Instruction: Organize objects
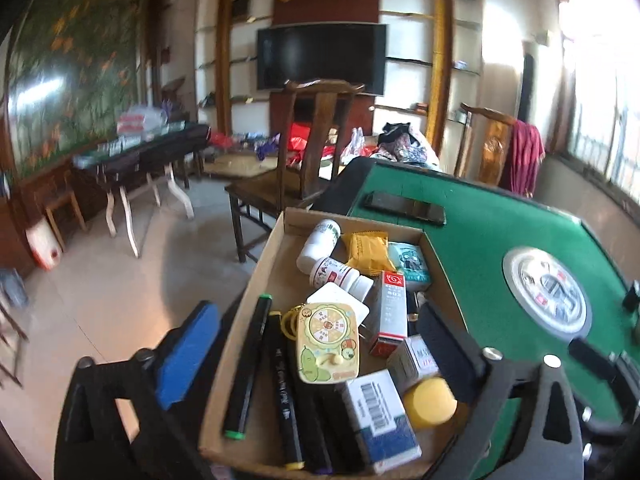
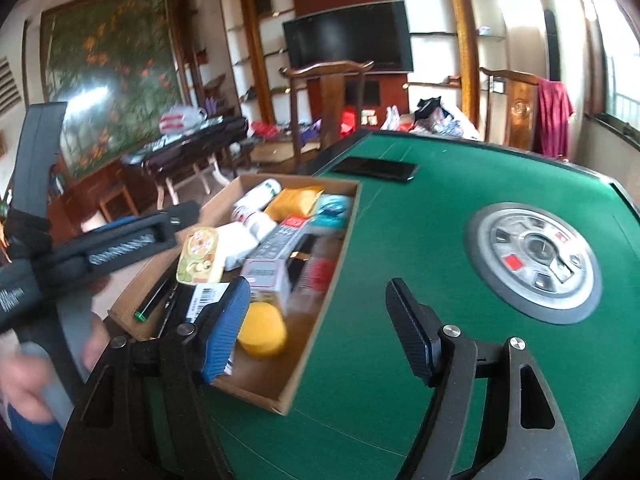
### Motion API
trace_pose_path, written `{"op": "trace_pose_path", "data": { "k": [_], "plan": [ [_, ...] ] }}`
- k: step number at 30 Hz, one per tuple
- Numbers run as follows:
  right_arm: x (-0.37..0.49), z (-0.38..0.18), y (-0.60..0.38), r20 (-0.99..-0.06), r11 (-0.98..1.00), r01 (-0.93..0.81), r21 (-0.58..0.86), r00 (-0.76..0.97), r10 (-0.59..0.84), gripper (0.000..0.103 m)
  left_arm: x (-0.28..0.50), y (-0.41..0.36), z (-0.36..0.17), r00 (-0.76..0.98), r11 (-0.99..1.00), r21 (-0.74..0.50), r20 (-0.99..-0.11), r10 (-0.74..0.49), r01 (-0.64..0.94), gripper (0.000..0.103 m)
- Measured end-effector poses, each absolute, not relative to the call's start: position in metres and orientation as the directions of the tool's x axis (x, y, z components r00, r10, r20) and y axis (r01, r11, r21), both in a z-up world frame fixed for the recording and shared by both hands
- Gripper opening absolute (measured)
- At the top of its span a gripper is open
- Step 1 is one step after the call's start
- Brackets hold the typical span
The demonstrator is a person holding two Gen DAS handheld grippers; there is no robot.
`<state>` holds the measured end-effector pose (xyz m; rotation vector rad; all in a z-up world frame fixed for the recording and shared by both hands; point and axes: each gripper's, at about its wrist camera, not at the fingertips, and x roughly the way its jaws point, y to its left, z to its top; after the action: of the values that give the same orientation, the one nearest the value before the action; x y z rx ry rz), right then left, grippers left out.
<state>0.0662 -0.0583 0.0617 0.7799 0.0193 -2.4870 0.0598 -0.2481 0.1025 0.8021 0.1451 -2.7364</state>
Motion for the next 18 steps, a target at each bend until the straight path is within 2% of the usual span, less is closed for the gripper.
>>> {"op": "trace_pose_path", "data": {
  "k": [6,9,14,18],
  "plan": [
    [0.075,0.059,-0.023,-0.525,-0.880,0.447,0.159,-0.717,-0.459,0.071,0.095,-0.212,0.113,-0.820,-0.976,0.154,-0.531,-0.212,0.153,0.102],
    [0.079,0.058,-0.008,-0.524,-0.888,0.429,0.167,-0.724,-0.449,0.071,0.128,-0.186,0.120,-0.880,-0.947,0.274,-0.393,-0.268,0.166,0.102],
    [0.084,0.059,0.012,-0.518,-0.899,0.396,0.186,-0.738,-0.432,0.071,0.134,-0.151,0.121,-0.903,-0.978,0.207,-0.422,-0.083,-0.007,0.102],
    [0.093,0.061,0.029,-0.520,-0.922,0.356,0.156,-0.764,-0.382,0.071,0.129,-0.115,0.111,-0.887,-0.975,0.203,-0.461,-0.013,-0.091,0.102]
  ]
}}
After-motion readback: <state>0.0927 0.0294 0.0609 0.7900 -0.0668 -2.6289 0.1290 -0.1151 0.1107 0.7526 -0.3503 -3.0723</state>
